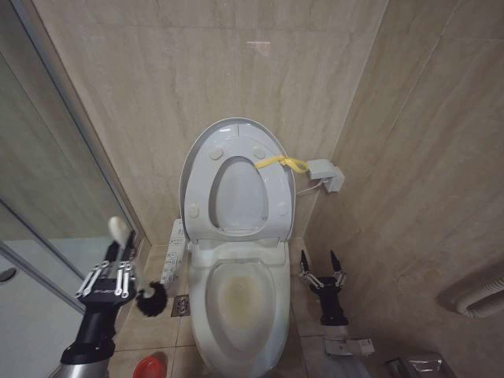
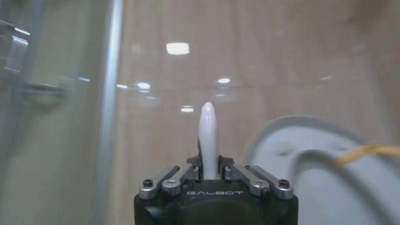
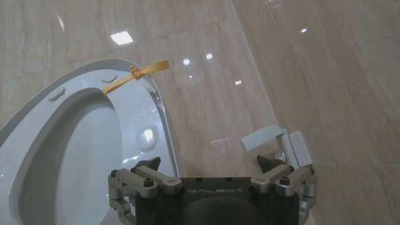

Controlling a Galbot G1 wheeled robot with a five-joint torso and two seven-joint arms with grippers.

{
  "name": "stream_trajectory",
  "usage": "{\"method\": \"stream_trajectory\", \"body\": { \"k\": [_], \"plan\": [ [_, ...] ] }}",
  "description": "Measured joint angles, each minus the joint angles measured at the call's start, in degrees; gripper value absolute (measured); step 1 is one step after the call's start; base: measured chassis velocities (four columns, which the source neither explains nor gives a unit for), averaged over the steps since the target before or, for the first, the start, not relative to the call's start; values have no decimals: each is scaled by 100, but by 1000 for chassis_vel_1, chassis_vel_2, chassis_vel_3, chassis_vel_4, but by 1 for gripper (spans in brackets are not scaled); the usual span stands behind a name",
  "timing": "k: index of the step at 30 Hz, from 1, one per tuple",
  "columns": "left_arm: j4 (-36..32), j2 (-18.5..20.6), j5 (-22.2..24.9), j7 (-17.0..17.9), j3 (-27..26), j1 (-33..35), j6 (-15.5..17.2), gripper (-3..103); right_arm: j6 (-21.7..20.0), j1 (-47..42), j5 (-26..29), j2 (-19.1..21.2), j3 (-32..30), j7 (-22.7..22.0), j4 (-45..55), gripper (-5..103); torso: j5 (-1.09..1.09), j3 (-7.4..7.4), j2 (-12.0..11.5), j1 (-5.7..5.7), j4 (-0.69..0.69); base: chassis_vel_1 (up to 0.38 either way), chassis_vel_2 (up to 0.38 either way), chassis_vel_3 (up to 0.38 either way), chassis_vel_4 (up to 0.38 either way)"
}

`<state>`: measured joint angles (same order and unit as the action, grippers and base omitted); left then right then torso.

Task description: Open the toilet lid, clean the toilet bowl with a toilet brush, close the toilet lid, and flush.

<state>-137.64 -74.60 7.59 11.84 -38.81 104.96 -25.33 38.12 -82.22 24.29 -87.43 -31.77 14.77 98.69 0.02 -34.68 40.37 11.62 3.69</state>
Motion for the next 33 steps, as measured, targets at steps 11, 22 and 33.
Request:
{"method": "stream_trajectory", "body": {
  "k": [11,22,33],
  "plan": [
    [2303,-616,-150,859,-675,-821,-226,18,11,25,103,8,-41,8,23,100,-3,-1,0,0,-2,0,0,0,0],
    [3889,-299,1091,-556,-568,-1340,-971,18,14,-51,109,9,-122,8,114,100,-3,-1,0,0,-2,0,0,0,0],
    [5207,143,2389,-5094,-1129,-1522,-1454,18,10,-50,96,-72,-159,5,132,100,-1,-1,0,1,-2,0,0,0,0]
  ]
}}
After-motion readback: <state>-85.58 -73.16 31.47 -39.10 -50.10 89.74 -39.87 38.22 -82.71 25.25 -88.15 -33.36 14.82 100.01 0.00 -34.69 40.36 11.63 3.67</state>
